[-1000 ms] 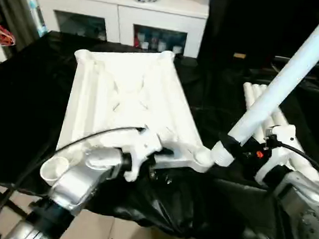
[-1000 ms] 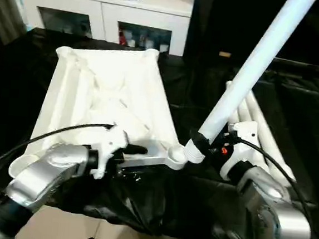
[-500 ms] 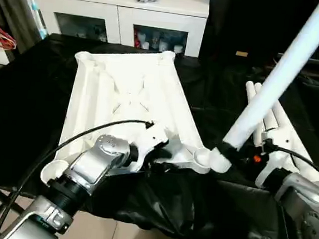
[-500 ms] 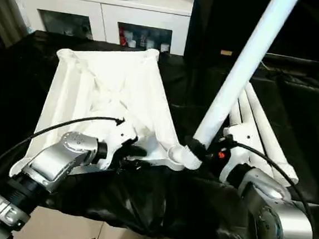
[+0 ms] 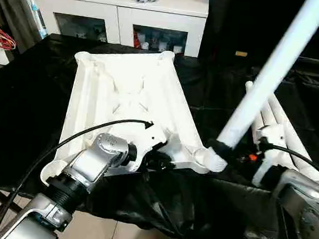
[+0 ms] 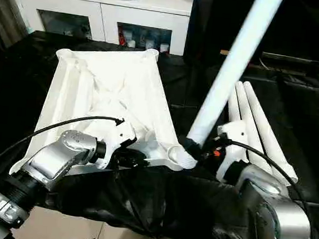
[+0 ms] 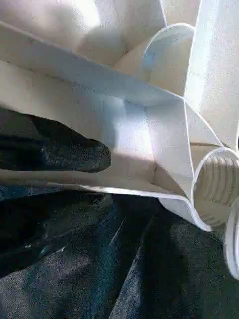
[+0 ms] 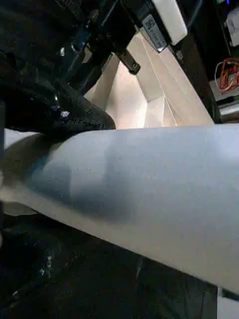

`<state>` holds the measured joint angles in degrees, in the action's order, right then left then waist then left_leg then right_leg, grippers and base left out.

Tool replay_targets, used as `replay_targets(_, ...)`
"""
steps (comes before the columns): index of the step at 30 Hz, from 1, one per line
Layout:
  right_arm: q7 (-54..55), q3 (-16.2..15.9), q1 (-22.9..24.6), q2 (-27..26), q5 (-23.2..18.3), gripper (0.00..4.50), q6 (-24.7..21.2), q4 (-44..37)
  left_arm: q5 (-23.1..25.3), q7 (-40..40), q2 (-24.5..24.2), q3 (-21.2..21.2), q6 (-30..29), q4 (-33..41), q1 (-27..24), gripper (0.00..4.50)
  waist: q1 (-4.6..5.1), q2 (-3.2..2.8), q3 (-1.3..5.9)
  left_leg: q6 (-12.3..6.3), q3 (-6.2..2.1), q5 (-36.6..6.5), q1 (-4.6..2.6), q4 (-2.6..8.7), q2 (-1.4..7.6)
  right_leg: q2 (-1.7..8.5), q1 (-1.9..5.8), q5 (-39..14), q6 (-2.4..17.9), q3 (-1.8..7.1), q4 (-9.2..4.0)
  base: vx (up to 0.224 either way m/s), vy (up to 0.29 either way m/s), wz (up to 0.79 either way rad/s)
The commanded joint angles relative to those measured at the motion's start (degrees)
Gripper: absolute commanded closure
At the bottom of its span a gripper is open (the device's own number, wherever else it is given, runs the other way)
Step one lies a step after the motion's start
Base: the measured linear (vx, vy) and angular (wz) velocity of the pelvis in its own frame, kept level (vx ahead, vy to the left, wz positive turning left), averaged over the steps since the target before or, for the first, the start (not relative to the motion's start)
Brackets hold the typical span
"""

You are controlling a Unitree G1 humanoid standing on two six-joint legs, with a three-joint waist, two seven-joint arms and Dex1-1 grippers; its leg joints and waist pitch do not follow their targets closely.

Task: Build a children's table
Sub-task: Insert table leg to table base

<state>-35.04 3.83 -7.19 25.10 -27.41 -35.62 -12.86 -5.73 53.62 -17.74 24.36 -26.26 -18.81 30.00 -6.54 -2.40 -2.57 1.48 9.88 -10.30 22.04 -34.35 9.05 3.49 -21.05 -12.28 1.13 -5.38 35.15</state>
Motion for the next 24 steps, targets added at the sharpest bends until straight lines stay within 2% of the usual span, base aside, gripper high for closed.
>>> replay_targets(1, -0.6, -0.1, -1.1, 0.5, 0.1, 2.64, 0.3, 0.1, 0.9, 0.3, -0.8, 0.5, -0.1, -0.9, 0.6, 4.06, -0.24, 0.45, 3.32, -1.79, -2.05, -10.7, -1.15, 4.13, 4.88, 6.72, 2.03, -10.4, 9.9, 3.96, -4.85, 0.000, 0.000, 0.00)
replay_targets(5, -2.8, -1.3, -2.3, 1.0, 0.0, 2.64, 0.6, 1.9, 0.9, 1.7, -1.1, -0.1, 2.1, -0.8, 0.4, 4.43, -0.07, 0.43, 3.36, -1.88, -2.14, -10.3, -0.96, 4.19, 4.81, 6.66, 2.16, -10.0, 9.8, 3.87, -4.70, 0.000, 0.000, 0.00)
replay_targets(7, -5.2, -3.1, -3.2, 1.5, 0.8, 2.64, 1.7, 4.5, 0.8, 3.0, -1.4, -0.2, 4.5, -0.3, 0.0, 4.47, -0.06, 0.48, 3.51, -2.25, -2.15, -8.9, -0.81, 4.06, 4.85, 6.71, 2.30, -8.2, 10.1, 3.86, -4.51, 0.000, 0.000, 0.00)
replay_targets(8, -6.4, -4.0, -3.8, 1.7, 1.3, 2.64, 2.2, 6.2, 0.4, 3.6, -1.7, -0.2, 4.6, 0.5, -0.4, 4.47, -0.03, 0.75, 3.58, -2.47, -2.06, -8.6, -0.82, 3.97, 4.84, 6.69, 2.29, -7.4, 10.3, 3.85, -4.42, 0.000, 0.000, 0.00)
replay_targets(11, -8.7, -5.3, -5.2, 1.8, 2.2, 2.64, 3.5, 9.7, -0.3, 5.3, -2.4, 0.0, 6.3, 2.0, -1.1, 4.49, 0.06, 0.66, 3.58, -3.09, -2.08, -8.0, -0.77, 3.91, 4.83, 6.73, 2.26, -6.0, 11.2, 3.76, -4.15, 0.000, 0.000, 0.00)
replay_targets(13, -9.2, -5.7, -5.9, 1.7, 2.6, 2.64, 3.8, 10.9, -0.3, 5.5, -2.6, -0.1, 6.3, 2.3, -1.2, 4.50, -0.15, 0.59, 3.55, -3.27, -1.92, -7.8, -0.98, 3.85, 4.95, 6.67, 2.12, -6.0, 11.6, 3.83, -4.15, 0.000, 0.000, 0.00)
replay_targets(17, -11.4, -7.7, -8.3, 1.4, 3.7, 2.64, 5.2, 14.6, -0.4, 8.9, -4.4, 0.2, 8.5, 3.1, -2.5, 4.50, -0.16, 0.89, 3.46, -2.96, -1.94, -8.5, -0.99, 3.98, 4.99, 6.71, 2.11, -7.3, 11.6, 3.83, -4.09, 0.000, 0.000, 0.00)
replay_targets(24, -14.2, -9.2, -8.8, 2.2, 4.3, 2.64, 6.1, 15.9, -0.2, 9.9, -5.3, -0.2, 9.0, 3.1, -2.6, 4.50, -0.30, 0.88, 3.44, -2.77, -1.86, -8.7, -1.03, 4.01, 5.00, 6.74, 2.08, -7.9, 11.4, 3.91, -4.11, 0.000, 0.000, 0.00)
